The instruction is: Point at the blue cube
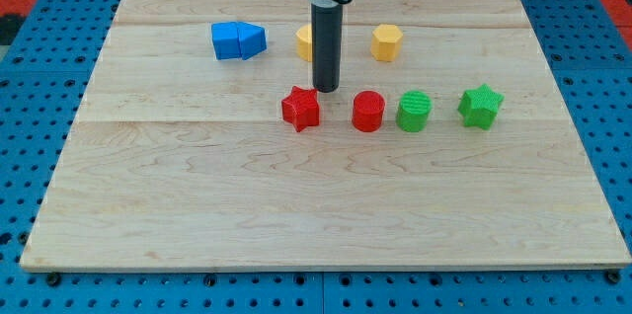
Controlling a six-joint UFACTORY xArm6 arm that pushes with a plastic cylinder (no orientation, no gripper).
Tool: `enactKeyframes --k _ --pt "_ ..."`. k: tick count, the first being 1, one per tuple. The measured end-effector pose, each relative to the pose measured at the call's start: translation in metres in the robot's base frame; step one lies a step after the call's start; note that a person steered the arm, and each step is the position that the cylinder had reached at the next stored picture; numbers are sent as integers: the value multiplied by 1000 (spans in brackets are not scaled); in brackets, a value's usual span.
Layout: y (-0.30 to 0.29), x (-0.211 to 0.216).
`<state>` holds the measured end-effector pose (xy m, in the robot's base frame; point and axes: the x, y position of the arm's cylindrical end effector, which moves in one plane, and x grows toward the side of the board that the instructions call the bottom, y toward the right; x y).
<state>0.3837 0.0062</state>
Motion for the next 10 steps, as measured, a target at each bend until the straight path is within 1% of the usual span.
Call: enactKeyframes --k 1,2,3,4,5,7,8,10 --pt "-8 -19" --pt "-11 -19" --pt "-73 -25" --pt "-99 -29" --pt "-99 -29" --pt "-185 -29" --pt "-195 -29" --pt "-145 -29"
